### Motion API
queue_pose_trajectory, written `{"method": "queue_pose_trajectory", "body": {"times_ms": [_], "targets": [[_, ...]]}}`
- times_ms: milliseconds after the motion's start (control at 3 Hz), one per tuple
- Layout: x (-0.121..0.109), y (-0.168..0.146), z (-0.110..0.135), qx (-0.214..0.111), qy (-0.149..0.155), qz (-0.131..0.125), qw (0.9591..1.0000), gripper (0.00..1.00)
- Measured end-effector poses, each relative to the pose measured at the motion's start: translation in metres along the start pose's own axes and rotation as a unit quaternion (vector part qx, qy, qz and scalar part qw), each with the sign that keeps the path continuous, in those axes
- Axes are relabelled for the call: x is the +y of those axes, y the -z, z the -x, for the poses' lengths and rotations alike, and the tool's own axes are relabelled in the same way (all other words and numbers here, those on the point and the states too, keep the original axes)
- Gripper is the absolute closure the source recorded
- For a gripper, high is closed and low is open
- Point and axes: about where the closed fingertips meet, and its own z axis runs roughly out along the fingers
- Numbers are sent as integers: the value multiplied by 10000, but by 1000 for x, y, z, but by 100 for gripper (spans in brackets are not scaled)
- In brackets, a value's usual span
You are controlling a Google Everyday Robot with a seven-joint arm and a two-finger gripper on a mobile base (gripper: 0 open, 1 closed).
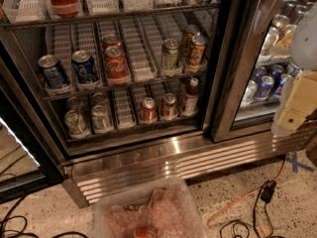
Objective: Pick coke can from bottom shelf of fridge
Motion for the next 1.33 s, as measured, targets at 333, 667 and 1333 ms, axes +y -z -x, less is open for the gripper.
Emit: {"method": "queue_pose_trajectory", "body": {"times_ms": [333, 667, 1333], "targets": [[0, 0, 0, 0, 1, 0, 10000, 0], [2, -10, 3, -30, 72, -18, 10000, 0], [13, -87, 13, -407, -212, 3, 9989, 0]]}}
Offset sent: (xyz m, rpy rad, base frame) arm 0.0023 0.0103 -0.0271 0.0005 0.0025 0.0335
